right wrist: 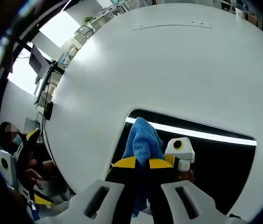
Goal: Wipe the mirror surface with the cleaning cloth until all visible marks leave the cleaned area.
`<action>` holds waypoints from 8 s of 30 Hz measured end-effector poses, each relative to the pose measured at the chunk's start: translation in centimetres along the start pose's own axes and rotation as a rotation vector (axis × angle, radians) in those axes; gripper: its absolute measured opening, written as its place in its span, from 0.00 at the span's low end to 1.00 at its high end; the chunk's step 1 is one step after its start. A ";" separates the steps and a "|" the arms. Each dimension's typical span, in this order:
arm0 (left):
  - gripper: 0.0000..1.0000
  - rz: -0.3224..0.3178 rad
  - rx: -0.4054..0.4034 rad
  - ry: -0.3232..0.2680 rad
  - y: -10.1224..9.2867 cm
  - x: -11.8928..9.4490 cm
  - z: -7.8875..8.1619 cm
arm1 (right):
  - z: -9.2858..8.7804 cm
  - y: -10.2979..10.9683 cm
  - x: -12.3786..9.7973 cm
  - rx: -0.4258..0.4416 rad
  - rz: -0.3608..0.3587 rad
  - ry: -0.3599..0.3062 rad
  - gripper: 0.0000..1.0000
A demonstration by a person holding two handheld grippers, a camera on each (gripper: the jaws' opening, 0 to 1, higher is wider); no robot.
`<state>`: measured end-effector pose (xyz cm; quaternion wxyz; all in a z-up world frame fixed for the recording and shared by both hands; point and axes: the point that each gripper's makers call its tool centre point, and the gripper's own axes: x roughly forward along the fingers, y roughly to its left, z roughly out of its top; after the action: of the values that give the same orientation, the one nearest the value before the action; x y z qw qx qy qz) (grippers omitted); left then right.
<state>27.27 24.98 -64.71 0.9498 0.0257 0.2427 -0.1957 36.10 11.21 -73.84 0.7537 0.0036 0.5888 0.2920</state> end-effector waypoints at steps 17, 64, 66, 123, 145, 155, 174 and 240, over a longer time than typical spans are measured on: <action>0.99 -0.008 0.013 -0.006 -0.6 0.6 0.4 | -0.5 -2.6 -0.8 0.017 -0.008 -0.012 0.01; 0.99 -0.051 0.034 -0.003 -1.5 1.8 1.2 | -3.0 -10.5 -4.5 0.022 -0.074 -0.011 0.01; 0.99 -0.051 0.034 -0.005 -1.5 1.8 1.3 | -3.1 -10.8 -4.6 0.025 -0.077 -0.011 0.01; 0.98 -0.043 0.011 -0.044 -1.9 1.0 2.2 | -4.4 -15.5 -7.0 0.057 -0.192 -0.053 0.02; 0.98 -0.054 0.020 -0.044 -2.2 1.0 2.2 | -5.8 -14.8 -7.4 0.063 -0.227 -0.038 0.02; 0.98 -0.060 0.023 -0.041 -2.3 1.2 2.2 | -7.2 -14.4 -7.6 0.074 -0.227 -0.042 0.02; 0.98 -0.062 0.018 -0.045 -2.1 0.9 2.0 | -9.4 -13.6 -7.8 0.068 -0.229 -0.034 0.02; 0.98 -0.073 0.016 -0.026 -2.0 0.7 1.1 | -7.6 -7.5 -5.0 0.072 -0.157 -0.011 0.01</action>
<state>27.59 22.67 -63.98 0.9448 0.0220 0.2296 -0.2325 31.88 0.21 -74.39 0.7768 -0.0140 0.5935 0.2103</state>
